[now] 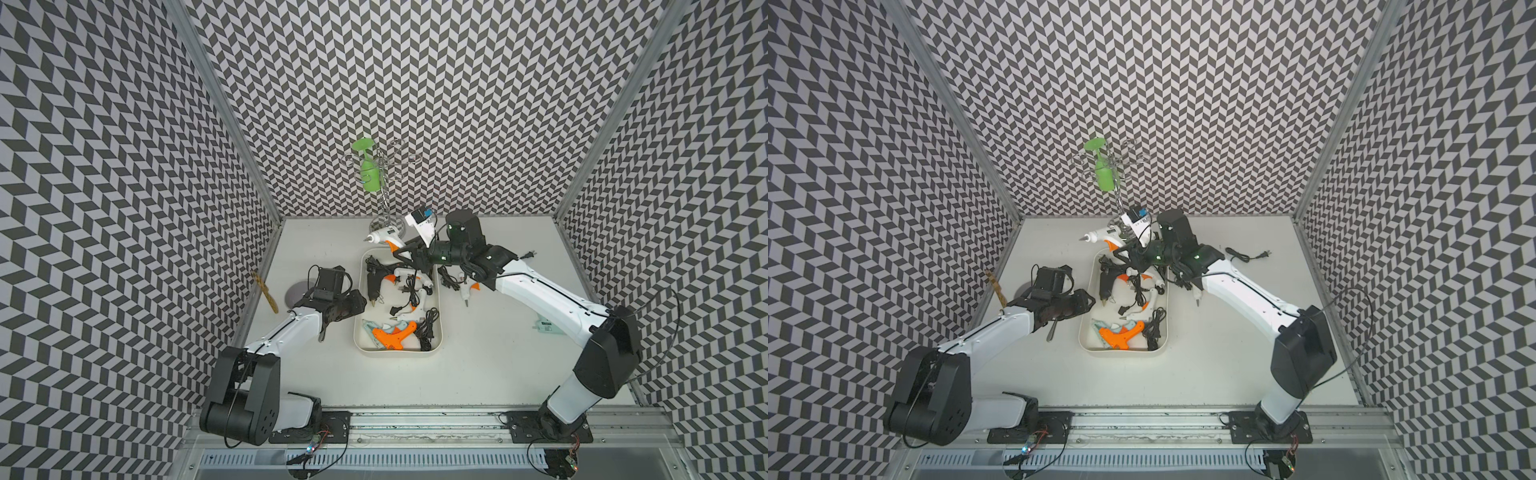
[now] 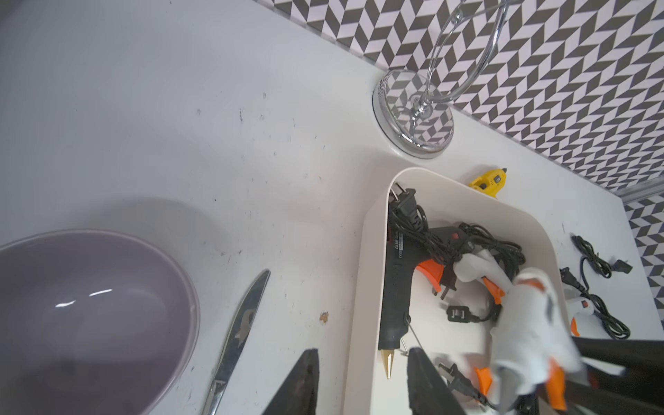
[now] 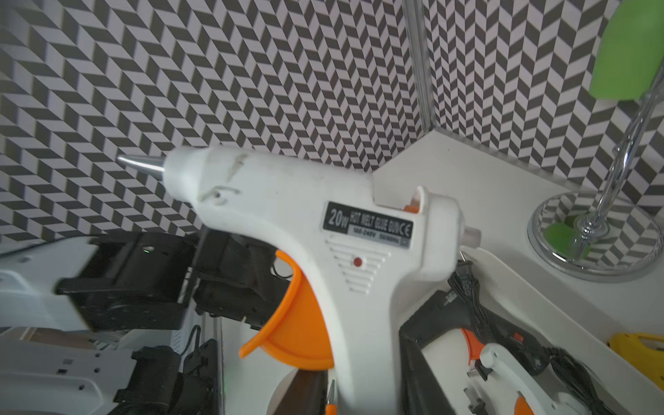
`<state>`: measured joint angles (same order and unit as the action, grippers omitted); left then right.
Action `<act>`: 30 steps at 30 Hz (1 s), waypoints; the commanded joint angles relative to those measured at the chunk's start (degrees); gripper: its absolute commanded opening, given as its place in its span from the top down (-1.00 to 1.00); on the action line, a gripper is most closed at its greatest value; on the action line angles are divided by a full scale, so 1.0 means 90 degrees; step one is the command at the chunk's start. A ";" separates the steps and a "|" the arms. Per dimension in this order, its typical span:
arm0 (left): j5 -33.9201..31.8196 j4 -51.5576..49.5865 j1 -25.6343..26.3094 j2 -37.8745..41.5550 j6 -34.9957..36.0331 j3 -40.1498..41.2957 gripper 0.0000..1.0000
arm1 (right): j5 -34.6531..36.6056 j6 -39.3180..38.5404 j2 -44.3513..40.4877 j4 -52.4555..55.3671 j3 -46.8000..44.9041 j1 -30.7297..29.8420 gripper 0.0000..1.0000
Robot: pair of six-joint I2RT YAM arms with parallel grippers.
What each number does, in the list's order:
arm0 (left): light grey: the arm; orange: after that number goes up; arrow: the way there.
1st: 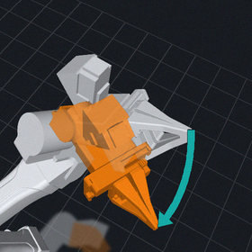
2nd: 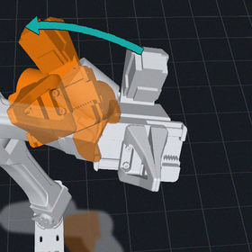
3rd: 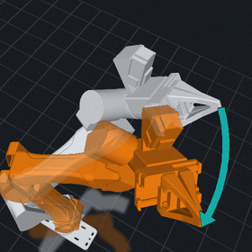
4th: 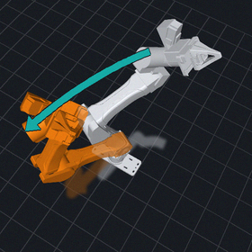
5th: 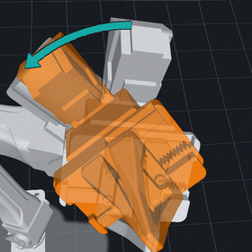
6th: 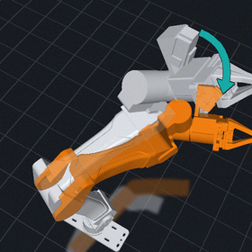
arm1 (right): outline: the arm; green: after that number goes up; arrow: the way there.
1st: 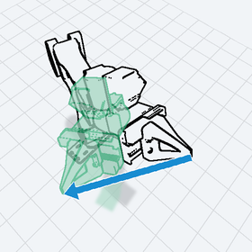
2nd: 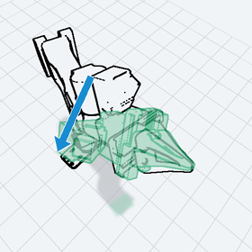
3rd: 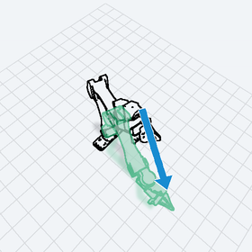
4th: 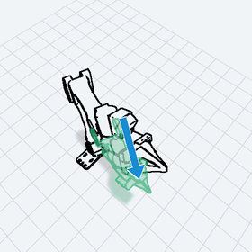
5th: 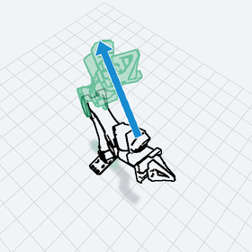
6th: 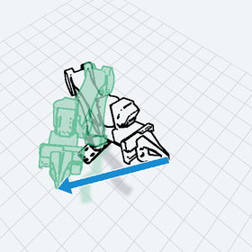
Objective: Put the hot melt glue gun into the storage box
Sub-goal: Adjust the storage box at the center of the board, then place the hot melt adhesive gun in the storage box.
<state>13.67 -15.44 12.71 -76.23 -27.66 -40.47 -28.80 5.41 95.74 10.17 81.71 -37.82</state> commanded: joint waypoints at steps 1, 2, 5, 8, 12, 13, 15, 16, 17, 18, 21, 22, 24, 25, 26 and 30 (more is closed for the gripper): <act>-0.0336 -0.0224 -0.0119 0.0271 0.0147 -0.0323 0.22 | 0.0463 -0.0367 0.0289 -0.0635 -0.0305 -0.0035 0.84; -0.0385 -0.0277 -0.0201 0.0372 0.0186 -0.0364 0.21 | 0.0627 -0.0535 0.0421 -0.0475 -0.0302 -0.0054 0.84; -0.0470 -0.0296 -0.0460 0.0723 0.0229 -0.0391 0.18 | 0.0916 -0.0732 0.0759 -0.0117 -0.0303 -0.0083 0.85; -0.0677 -0.0345 -0.0623 0.1025 0.0308 -0.0511 0.14 | 0.1199 -0.0757 0.1005 -0.0004 -0.0355 -0.0209 0.85; -0.0894 -0.0452 -0.0708 0.1152 0.0453 -0.0752 0.13 | 0.2031 -0.0882 0.1352 0.0340 -0.0215 -0.0582 0.85; -0.0902 -0.0452 -0.0717 0.1136 0.0482 -0.0782 0.12 | 0.2240 -0.0853 0.1460 0.0447 -0.0127 -0.0651 0.84; -0.0876 -0.0460 -0.0741 0.1081 0.0495 -0.0808 0.11 | 0.2752 -0.0618 0.1739 0.0779 0.0166 -0.0780 0.83; -0.0852 -0.0448 -0.0739 0.1055 0.0499 -0.0808 0.10 | 0.2895 -0.0497 0.1855 0.0878 0.0265 -0.0817 0.83; -0.0831 -0.0443 -0.0749 0.1033 0.0491 -0.0799 0.10 | 0.3089 -0.0299 0.1969 0.0959 0.0354 -0.0860 0.83; -0.0802 -0.0421 -0.0757 0.1010 0.0478 -0.0780 0.10 | 0.3211 -0.0071 0.2080 0.1041 0.0430 -0.0880 0.82; -0.0765 -0.0398 -0.0751 0.0963 0.0456 -0.0744 0.10 | 0.3438 0.0554 0.2367 0.1287 0.0603 -0.0885 0.82; -0.0750 -0.0399 -0.0755 0.0960 0.0466 -0.0738 0.10 | 0.3495 0.0696 0.2433 0.1301 0.0609 -0.0885 0.81; -0.0761 -0.0404 -0.0764 0.0968 0.0476 -0.0738 0.10 | 0.3627 0.0945 0.2527 0.1285 0.0608 -0.0885 0.81; -0.0763 -0.0395 -0.0760 0.0969 0.0476 -0.0741 0.10 | 0.3720 0.1035 0.2589 0.1303 0.0658 -0.0880 0.80; -0.0749 -0.0395 -0.0766 0.0976 0.0466 -0.0739 0.10 | 0.3796 0.1086 0.2671 0.1339 0.0735 -0.0876 0.77; -0.0701 -0.0384 -0.0770 0.0963 0.0466 -0.0742 0.10 | 0.3992 0.1158 0.3088 0.1476 0.1218 -0.0883 0.69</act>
<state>6.98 -18.57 6.20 -67.61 -24.03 -46.83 3.29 12.75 121.30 23.57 89.17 -45.95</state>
